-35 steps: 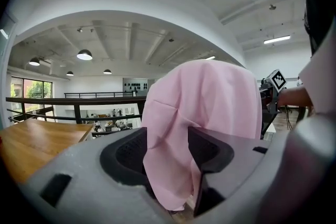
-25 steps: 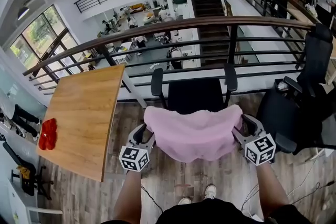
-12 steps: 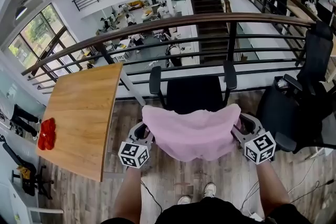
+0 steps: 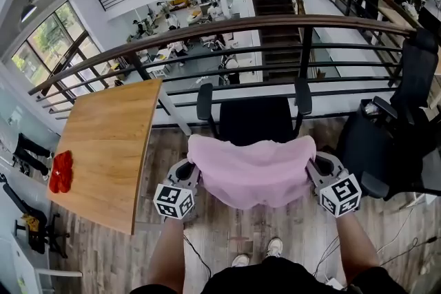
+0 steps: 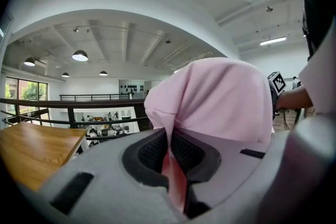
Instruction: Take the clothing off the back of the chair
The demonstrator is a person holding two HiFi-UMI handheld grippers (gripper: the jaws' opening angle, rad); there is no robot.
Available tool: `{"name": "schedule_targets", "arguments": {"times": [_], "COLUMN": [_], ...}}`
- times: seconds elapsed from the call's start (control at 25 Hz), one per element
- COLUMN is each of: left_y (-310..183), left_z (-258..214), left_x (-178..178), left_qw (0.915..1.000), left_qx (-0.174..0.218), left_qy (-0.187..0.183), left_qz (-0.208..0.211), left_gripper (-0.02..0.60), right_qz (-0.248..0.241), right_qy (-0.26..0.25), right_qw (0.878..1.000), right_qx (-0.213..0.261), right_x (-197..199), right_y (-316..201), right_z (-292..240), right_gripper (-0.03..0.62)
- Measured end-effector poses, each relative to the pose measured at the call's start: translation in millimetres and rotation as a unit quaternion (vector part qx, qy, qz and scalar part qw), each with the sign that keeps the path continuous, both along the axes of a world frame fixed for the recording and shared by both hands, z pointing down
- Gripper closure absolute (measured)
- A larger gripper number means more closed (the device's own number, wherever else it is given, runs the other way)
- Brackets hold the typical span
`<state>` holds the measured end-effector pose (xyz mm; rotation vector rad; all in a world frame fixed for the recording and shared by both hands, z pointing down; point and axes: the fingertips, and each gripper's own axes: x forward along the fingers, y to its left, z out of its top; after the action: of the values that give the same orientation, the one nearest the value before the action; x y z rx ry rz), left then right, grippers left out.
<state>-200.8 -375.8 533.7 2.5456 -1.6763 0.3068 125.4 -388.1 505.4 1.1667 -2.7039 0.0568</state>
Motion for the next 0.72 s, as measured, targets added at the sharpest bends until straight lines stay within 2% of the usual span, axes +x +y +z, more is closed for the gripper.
{"name": "schedule_targets", "arguments": {"times": [0.48,0.72], "left_y": [3,10], "left_z": [-7,-27], "left_x": [-8,-14], "left_qw": [0.9999,0.9998], "left_qx": [-0.003,0.006], "left_qy": [-0.001,-0.002], "left_qz": [-0.015,-0.017], "left_gripper": [0.557,0.558], "right_qz": [0.030,0.045], "right_qy": [0.000,-0.006], "right_qw": [0.999,0.998], "right_qx": [0.021,0.037], "right_x": [8,13], "right_y": [3,6], "right_z": [-8,-23], "right_gripper": [0.574,0.574]}}
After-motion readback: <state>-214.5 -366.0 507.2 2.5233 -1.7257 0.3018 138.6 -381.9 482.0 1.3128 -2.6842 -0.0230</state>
